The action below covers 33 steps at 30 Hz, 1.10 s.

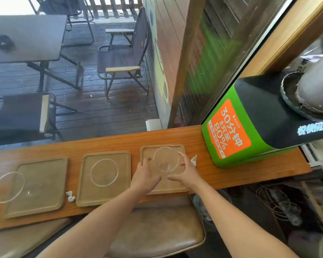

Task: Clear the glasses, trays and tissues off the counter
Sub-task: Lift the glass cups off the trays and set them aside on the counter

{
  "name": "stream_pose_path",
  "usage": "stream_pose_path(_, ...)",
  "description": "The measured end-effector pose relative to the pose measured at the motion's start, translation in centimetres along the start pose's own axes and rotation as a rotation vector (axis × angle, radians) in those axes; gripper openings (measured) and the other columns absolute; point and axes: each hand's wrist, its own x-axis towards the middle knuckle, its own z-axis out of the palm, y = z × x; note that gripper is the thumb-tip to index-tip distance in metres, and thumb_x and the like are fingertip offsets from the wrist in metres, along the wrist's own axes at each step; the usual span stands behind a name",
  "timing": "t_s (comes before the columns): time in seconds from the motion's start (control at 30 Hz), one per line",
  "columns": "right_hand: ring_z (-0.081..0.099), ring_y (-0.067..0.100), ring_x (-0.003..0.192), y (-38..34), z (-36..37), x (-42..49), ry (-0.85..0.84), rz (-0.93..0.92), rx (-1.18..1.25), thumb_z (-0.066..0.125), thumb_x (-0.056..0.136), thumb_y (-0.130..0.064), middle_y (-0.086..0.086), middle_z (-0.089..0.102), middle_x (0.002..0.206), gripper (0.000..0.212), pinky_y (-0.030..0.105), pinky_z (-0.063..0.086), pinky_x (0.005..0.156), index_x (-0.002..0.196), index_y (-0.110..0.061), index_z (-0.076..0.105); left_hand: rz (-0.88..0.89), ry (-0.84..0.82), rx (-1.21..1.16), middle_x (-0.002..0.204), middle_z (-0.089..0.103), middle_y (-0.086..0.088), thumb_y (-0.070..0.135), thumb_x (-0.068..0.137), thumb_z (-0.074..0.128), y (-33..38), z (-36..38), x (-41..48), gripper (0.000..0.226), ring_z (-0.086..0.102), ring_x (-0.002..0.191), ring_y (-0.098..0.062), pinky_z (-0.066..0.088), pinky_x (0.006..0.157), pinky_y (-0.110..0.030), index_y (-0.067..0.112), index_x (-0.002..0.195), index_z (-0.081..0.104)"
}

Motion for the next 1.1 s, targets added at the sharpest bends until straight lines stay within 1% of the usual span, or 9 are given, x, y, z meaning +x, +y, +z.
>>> stream_pose_path(0.07, 0.041, 0.019, 0.123, -0.7, -0.1, 0.1, -0.040, 0.008, 0.068, 0.090, 0.063, -0.031, 0.004, 0.038, 0.137, 0.102, 0.045, 0.054, 0.090, 0.138, -0.055, 0.025, 0.026, 0.002, -0.062, 0.132, 0.049, -0.003, 0.034, 0.069, 0.078, 0.4, -0.3, 0.3, 0.085, 0.055, 0.111, -0.020, 0.043, 0.080, -0.031, 0.038, 0.138, 0.029)
stream_pose_path(0.17, 0.041, 0.019, 0.123, -1.3, -0.1, 0.2, -0.119, 0.038, 0.165, 0.090, 0.063, -0.034, -0.003, 0.036, 0.132, 0.087, 0.037, 0.057, 0.073, 0.120, -0.070, 0.034, 0.083, -0.013, -0.115, 0.129, 0.053, 0.002, 0.037, 0.067, 0.083, 0.4, -0.3, 0.6, 0.088, 0.054, 0.115, -0.018, 0.043, 0.087, -0.032, 0.042, 0.138, 0.032)
stream_pose_path(0.27, 0.043, 0.018, 0.120, -1.7, -0.4, 0.3, -0.154, 0.020, 0.168, 0.089, 0.065, -0.035, -0.004, 0.038, 0.128, 0.084, 0.039, 0.058, 0.077, 0.130, -0.056, 0.040, 0.156, -0.005, -0.144, 0.127, 0.056, 0.007, 0.039, 0.069, 0.083, 0.6, -0.6, 0.6, 0.083, 0.052, 0.116, -0.014, 0.042, 0.091, -0.030, 0.044, 0.136, 0.035)
stream_pose_path(0.37, 0.044, 0.020, 0.123, -2.6, -0.9, 0.2, -0.146, -0.006, 0.172, 0.089, 0.066, -0.035, -0.005, 0.039, 0.132, 0.086, 0.034, 0.056, 0.076, 0.137, -0.044, 0.041, 0.184, -0.006, -0.165, 0.126, 0.055, 0.012, 0.043, 0.070, 0.082, 1.1, -1.3, 0.6, 0.082, 0.054, 0.113, -0.013, 0.049, 0.094, -0.034, 0.042, 0.139, 0.036)
stream_pose_path(0.5, 0.056, 0.020, 0.114, -5.1, -1.6, -0.1, -0.111, -0.074, 0.154, 0.090, 0.061, -0.039, -0.006, 0.048, 0.133, 0.089, 0.027, 0.055, 0.072, 0.137, -0.035, 0.043, 0.227, 0.036, -0.177, 0.119, 0.057, 0.015, 0.052, 0.069, 0.080, 2.8, -3.2, 0.3, 0.076, 0.061, 0.098, -0.012, 0.055, 0.085, -0.034, 0.038, 0.134, 0.043)
stream_pose_path(0.7, 0.064, 0.012, 0.100, -11.5, -0.8, 0.1, -0.096, -0.225, 0.148, 0.089, 0.059, -0.037, -0.009, 0.057, 0.125, 0.086, 0.026, 0.058, 0.068, 0.133, -0.037, 0.046, 0.296, 0.175, -0.265, 0.097, 0.054, 0.030, 0.045, 0.067, 0.083, 4.5, -9.7, -0.4, 0.067, 0.059, 0.083, 0.000, 0.046, 0.067, -0.018, 0.031, 0.125, 0.051)
stream_pose_path(0.83, 0.064, 0.015, 0.103, -16.1, 1.7, 0.2, -0.122, -0.291, 0.120, 0.089, 0.058, -0.038, -0.004, 0.053, 0.129, 0.088, 0.033, 0.060, 0.078, 0.134, -0.034, 0.045, 0.327, 0.266, -0.256, 0.098, 0.055, 0.024, 0.038, 0.071, 0.083, 3.3, -14.8, -1.5, 0.062, 0.061, 0.084, -0.010, 0.052, 0.074, -0.028, 0.027, 0.124, 0.053)
stream_pose_path(1.03, 0.063, 0.012, 0.101, -21.9, 8.3, -0.8, -0.134, -0.387, 0.063, 0.088, 0.063, -0.038, -0.012, 0.053, 0.120, 0.088, 0.021, 0.057, 0.062, 0.135, -0.042, 0.037, 0.374, 0.314, -0.233, 0.099, 0.059, 0.021, 0.046, 0.067, 0.085, -2.1, -22.5, -3.0, 0.059, 0.061, 0.081, 0.000, 0.049, 0.064, -0.013, 0.036, 0.114, 0.050)
stream_pose_path(1.1, 0.065, 0.012, 0.099, -23.8, 11.4, -0.9, -0.131, -0.395, 0.045, 0.088, 0.062, -0.038, -0.005, 0.057, 0.121, 0.085, 0.020, 0.056, 0.060, 0.132, -0.036, 0.041, 0.401, 0.332, -0.205, 0.098, 0.061, 0.018, 0.048, 0.066, 0.084, -4.6, -25.2, -3.2, 0.057, 0.060, 0.079, 0.000, 0.049, 0.063, -0.013, 0.037, 0.111, 0.050)
